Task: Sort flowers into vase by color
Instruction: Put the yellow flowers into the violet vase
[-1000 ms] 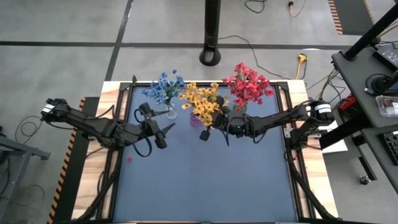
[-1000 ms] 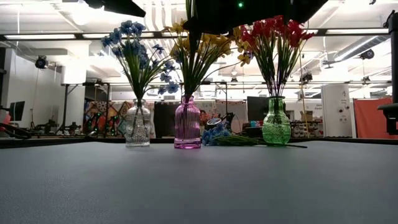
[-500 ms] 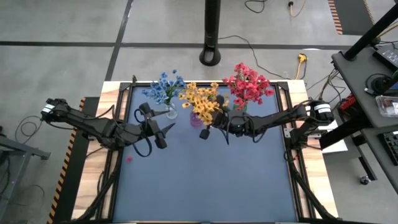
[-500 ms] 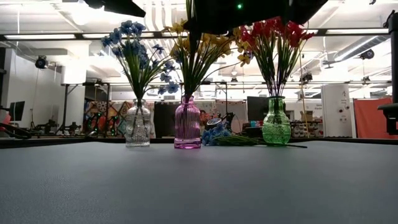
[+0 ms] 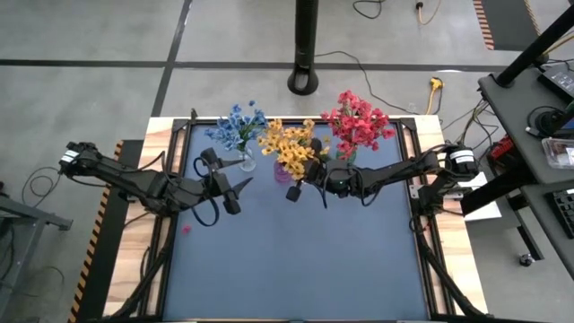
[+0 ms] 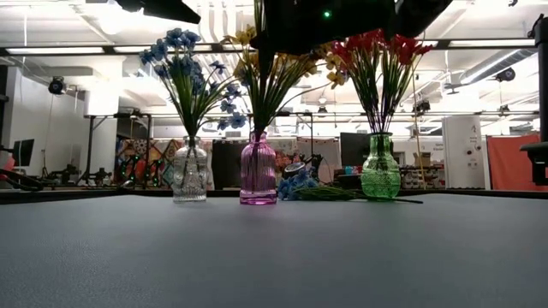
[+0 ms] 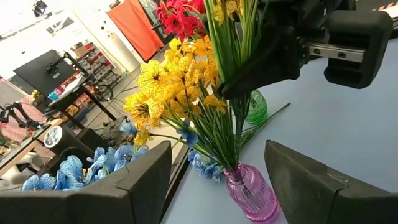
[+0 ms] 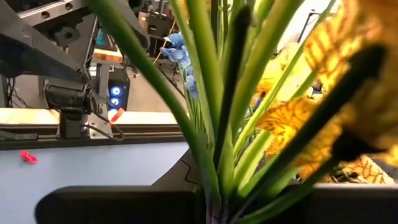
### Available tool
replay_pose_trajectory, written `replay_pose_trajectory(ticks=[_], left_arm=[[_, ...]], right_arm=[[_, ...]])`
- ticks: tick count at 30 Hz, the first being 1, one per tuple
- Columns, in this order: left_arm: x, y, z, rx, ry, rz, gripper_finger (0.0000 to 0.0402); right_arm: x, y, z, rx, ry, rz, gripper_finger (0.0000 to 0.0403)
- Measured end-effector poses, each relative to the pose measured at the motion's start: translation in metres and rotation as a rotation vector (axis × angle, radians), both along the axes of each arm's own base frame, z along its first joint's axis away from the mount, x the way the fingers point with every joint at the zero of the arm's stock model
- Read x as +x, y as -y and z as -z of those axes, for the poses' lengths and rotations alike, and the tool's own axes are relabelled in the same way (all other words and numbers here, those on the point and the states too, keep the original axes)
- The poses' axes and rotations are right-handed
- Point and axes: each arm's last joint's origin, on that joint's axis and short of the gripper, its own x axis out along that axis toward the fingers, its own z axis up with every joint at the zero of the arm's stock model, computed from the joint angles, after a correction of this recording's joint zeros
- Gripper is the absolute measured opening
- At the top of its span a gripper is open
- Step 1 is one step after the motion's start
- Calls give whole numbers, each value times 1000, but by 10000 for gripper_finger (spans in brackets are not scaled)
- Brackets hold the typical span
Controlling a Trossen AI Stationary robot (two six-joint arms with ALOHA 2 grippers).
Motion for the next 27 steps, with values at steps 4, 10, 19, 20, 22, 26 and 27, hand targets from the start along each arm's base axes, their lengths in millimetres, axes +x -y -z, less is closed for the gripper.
replay_pose_trajectory(ticks=[4,10,19,20,22,26,27], left_arm=[[0,0,0,1,-1,0,239],[0,0,0,1,-1,0,239],[0,0,0,1,-1,1,239],[0,0,0,1,-1,1,239],[0,0,0,1,-1,2,239],[0,0,0,-11,5,6,239],[0,0,0,-23,9,15,239]], right_arm=[[0,2,0,21,11,12,22],[0,4,1,25,5,17,22],[0,4,2,31,-4,17,22],[0,4,2,31,-6,17,22],[0,4,3,30,-8,17,22],[0,4,3,29,-9,18,22],[0,4,2,29,-9,18,21]])
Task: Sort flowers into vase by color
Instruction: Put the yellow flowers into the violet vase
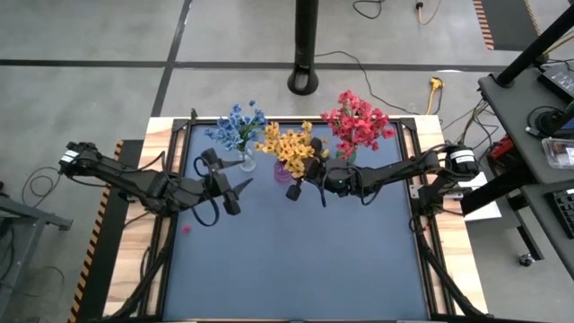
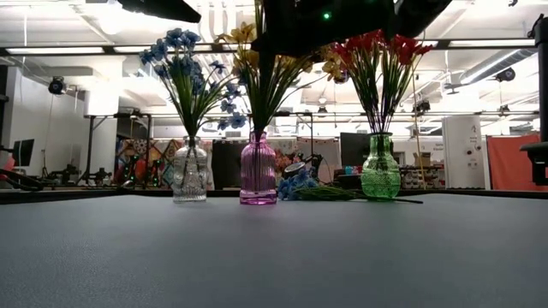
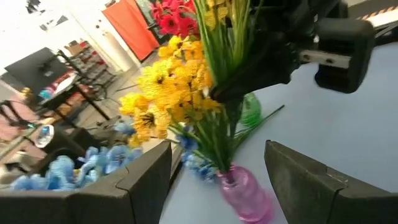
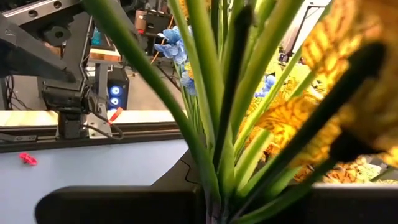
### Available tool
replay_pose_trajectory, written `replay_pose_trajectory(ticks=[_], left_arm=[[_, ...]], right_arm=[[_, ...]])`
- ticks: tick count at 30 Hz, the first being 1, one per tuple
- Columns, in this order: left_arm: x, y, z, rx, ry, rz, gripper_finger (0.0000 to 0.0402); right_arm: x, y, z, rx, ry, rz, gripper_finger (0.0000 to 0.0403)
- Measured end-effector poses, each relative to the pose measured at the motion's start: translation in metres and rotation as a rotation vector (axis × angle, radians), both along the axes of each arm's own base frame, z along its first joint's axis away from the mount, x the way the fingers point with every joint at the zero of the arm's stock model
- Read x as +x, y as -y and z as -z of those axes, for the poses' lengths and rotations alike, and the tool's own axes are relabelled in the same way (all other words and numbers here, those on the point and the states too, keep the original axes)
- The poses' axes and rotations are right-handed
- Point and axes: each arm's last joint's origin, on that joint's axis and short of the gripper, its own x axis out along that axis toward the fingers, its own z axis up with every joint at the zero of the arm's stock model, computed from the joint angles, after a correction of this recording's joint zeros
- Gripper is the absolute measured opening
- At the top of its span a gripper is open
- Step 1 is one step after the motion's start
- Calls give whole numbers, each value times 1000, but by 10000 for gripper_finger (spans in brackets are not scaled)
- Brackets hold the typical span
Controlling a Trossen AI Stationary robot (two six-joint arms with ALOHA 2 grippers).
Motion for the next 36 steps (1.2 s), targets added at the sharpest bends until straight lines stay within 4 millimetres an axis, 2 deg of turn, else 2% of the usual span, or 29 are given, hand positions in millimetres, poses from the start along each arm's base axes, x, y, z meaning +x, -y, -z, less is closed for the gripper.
replay_pose_trajectory(ticks=[6,12,16,18,20,23,27,31,36], left_arm=[[4,2,5,-74,16,24,239],[15,3,16,-31,4,-121,239],[22,8,30,-190,35,-128,239],[26,13,47,-300,-14,-24,240],[28,21,73,-364,-9,36,240],[28,29,119,-370,111,72,240],[20,23,169,-349,281,66,240],[22,17,193,-308,361,-11,240],[35,20,214,-248,312,-23,239]], right_arm=[[-1,0,-1,-17,-14,0,22],[-1,0,-1,-33,-21,0,22],[-1,0,-1,-33,-20,0,22],[-1,0,-1,-33,-20,0,22],[-1,0,-2,-33,-19,0,22],[-1,0,-2,-33,-17,0,22],[-1,0,-2,-33,-13,1,22],[-1,0,-2,-33,-12,0,22],[-1,0,-2,-32,-11,1,22]])
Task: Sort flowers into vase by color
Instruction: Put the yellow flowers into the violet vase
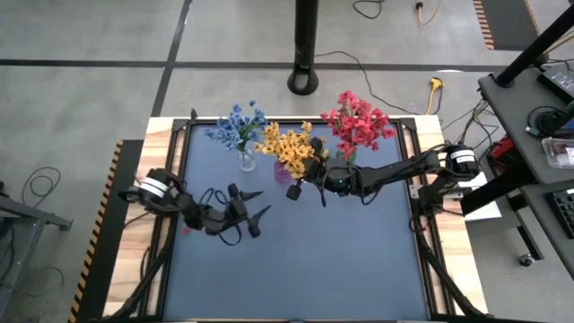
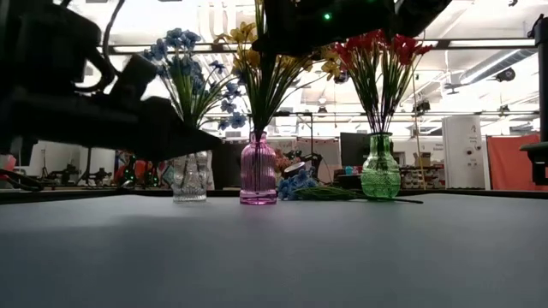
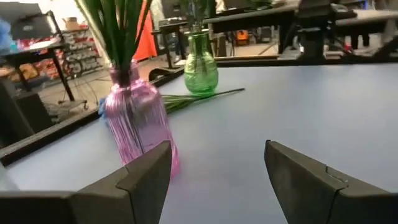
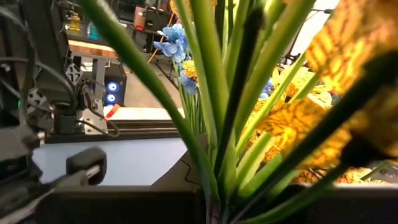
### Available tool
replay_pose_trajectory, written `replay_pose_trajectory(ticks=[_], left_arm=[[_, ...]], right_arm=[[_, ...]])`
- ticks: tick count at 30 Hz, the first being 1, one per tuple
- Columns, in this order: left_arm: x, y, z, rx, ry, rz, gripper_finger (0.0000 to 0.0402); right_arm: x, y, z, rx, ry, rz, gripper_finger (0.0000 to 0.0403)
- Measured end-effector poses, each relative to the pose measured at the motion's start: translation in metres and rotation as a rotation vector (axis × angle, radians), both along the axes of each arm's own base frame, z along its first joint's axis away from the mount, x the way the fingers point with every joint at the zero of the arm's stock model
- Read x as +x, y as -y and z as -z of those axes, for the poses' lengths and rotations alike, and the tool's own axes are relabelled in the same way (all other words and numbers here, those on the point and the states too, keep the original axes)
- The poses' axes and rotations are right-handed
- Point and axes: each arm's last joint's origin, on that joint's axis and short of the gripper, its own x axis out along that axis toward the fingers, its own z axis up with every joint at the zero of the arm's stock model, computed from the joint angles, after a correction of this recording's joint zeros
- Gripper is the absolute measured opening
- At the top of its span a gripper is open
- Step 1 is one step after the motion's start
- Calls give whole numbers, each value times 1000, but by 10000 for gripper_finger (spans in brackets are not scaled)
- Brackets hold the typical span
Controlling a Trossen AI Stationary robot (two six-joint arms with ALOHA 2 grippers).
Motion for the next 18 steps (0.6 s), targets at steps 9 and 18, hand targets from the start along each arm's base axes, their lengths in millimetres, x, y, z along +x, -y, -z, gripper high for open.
replay_pose_trajectory(ticks=[9,18], left_arm=[[9,-19,2,18,-5,-92,240],[34,-28,-5,66,-11,-118,240]], right_arm=[[0,0,0,2,2,0,22],[0,0,0,21,8,1,22]])
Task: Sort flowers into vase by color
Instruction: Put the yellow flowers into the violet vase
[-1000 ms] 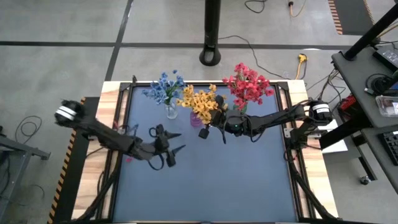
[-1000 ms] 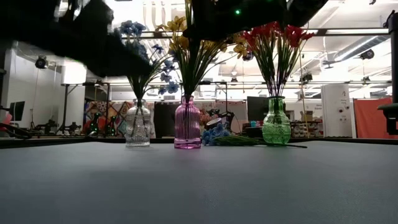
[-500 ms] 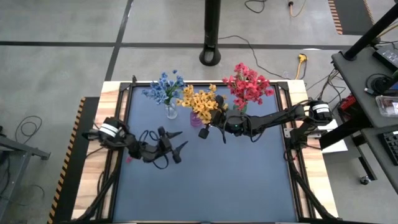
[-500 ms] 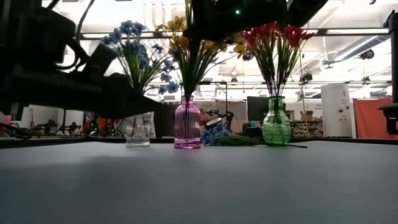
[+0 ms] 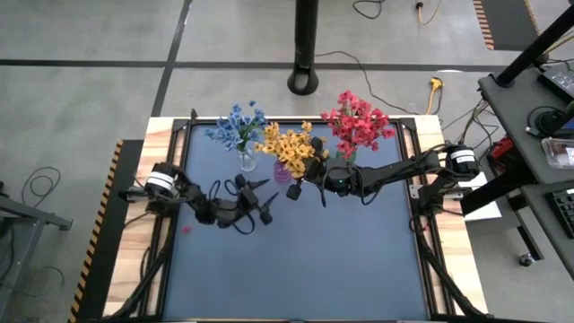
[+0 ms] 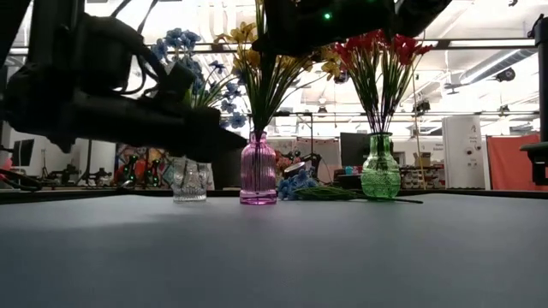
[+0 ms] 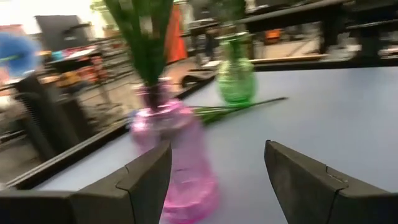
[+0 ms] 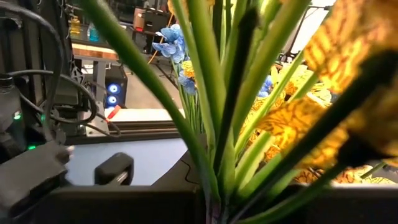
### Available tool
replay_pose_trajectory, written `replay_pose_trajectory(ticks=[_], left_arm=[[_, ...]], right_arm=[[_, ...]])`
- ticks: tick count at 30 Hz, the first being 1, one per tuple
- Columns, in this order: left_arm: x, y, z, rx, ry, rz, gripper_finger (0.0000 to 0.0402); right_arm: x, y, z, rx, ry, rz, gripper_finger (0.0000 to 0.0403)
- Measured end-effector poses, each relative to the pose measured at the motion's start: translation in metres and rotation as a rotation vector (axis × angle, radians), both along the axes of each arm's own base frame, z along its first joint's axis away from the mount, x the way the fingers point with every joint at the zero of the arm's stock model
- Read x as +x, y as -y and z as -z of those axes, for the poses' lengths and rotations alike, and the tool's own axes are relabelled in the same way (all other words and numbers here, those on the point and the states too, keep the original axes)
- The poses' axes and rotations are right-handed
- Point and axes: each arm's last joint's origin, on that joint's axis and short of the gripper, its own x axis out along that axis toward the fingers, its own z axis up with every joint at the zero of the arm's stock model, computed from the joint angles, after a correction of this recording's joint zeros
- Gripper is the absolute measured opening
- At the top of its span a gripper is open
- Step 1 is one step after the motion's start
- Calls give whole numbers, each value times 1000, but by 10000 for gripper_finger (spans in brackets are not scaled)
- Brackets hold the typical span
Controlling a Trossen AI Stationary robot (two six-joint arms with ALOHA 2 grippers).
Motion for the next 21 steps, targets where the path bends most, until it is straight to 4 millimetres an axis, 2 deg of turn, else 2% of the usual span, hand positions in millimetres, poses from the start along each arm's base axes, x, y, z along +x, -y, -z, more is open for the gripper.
replay_pose_trajectory(ticks=[3,9,13,17,21], left_arm=[[-1,-4,1,-1,-3,-31,239],[-1,-3,2,-26,0,17,250],[1,-6,2,-24,-2,-12,286],[8,-10,-1,-12,6,-154,326],[20,-6,-8,-29,51,-144,346]], right_arm=[[0,0,0,-2,-3,0,22],[0,0,0,-4,-4,0,22],[0,0,0,-4,-4,0,22],[0,0,0,-4,-4,0,22],[0,0,0,-5,-4,0,22]])
